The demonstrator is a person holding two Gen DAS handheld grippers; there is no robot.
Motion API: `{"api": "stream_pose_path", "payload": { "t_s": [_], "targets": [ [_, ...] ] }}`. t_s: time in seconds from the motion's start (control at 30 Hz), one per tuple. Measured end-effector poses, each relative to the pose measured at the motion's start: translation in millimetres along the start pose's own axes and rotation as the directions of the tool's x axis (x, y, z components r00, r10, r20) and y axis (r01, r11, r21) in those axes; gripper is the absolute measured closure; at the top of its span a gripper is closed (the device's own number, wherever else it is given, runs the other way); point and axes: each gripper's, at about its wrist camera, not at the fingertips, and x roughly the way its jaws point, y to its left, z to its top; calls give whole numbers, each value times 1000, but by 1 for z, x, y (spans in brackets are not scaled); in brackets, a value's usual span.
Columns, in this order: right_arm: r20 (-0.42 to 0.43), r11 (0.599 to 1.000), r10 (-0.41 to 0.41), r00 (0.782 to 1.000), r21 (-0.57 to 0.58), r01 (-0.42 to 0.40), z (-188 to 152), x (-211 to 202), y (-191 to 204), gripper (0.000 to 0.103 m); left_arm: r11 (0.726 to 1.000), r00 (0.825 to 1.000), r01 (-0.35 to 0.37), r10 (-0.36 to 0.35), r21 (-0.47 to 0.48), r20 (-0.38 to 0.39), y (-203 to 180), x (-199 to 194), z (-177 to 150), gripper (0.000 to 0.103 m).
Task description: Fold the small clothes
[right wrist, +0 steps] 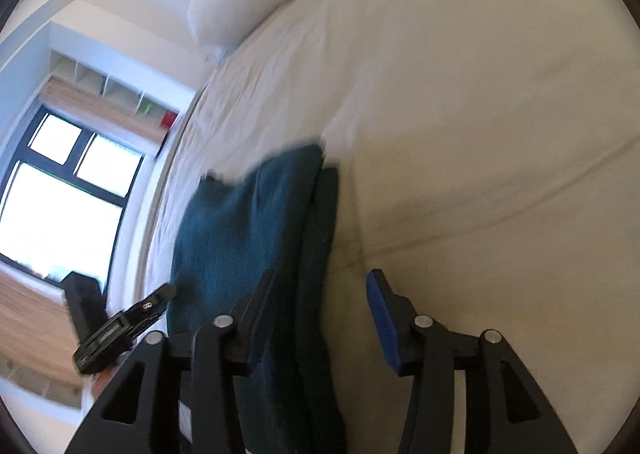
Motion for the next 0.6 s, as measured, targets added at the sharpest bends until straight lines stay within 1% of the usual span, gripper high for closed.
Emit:
{"api": "stream_pose_path", "payload": {
  "t_s": [0.07, 0.13, 0.17, 0.23, 0.3, 0.37, 0.4, 0.43, 0.47, 0.5, 0.57, 0.6],
  "targets": [
    [33, 997, 74, 997, -4, -74, 10, -9, 12, 53, 998, 999, -16, 14, 54, 45, -15, -13, 10, 50],
    [26, 989, 149, 989, -24, -148, 17, -5, 27, 53, 994, 999, 9, -12, 110, 33, -33, -9, 18, 49],
    [10, 985, 171, 985, -33, -171, 20, 3, 34, 53, 992, 1000, 18, -20, 126, 16, -41, -1, 19, 49],
    [-20, 981, 187, 982, -44, -187, 22, 22, 41, 53, 990, 1000, 17, -15, 141, -12, -49, 19, 20, 49],
    [-56, 981, 186, 981, -36, -188, 24, 46, 42, 53, 992, 997, 17, -8, 122, -71, -49, 47, 19, 50],
    [-100, 986, 166, 981, -5, -168, 28, 72, 35, 53, 991, 997, -4, 15, 134, -77, -46, 59, 12, 50],
    [-102, 990, 142, 985, -4, -143, 29, 79, 31, 54, 990, 997, -9, 19, 140, -75, -47, 64, 12, 50],
    [-94, 992, 126, 988, -7, -127, 32, 86, 31, 61, 990, 997, -9, 20, 140, -76, -47, 67, 12, 50],
    [-87, 992, 129, 988, -1, -130, 34, 91, 23, 69, 989, 997, -11, 22, 146, -77, -47, 69, 12, 50],
    [-82, 988, 151, 985, 24, -150, 34, 92, 14, 72, 988, 997, -13, 25, 153, -77, -46, 70, 11, 50],
    [-66, 981, 184, 981, 75, -179, 34, 87, -1, 84, 984, 997, -20, 33, 178, -67, -47, 71, 9, 50],
    [-56, 981, 181, 982, 83, -176, 33, 82, -2, 84, 983, 998, -22, 33, 180, -62, -46, 71, 8, 50]
  ]
}}
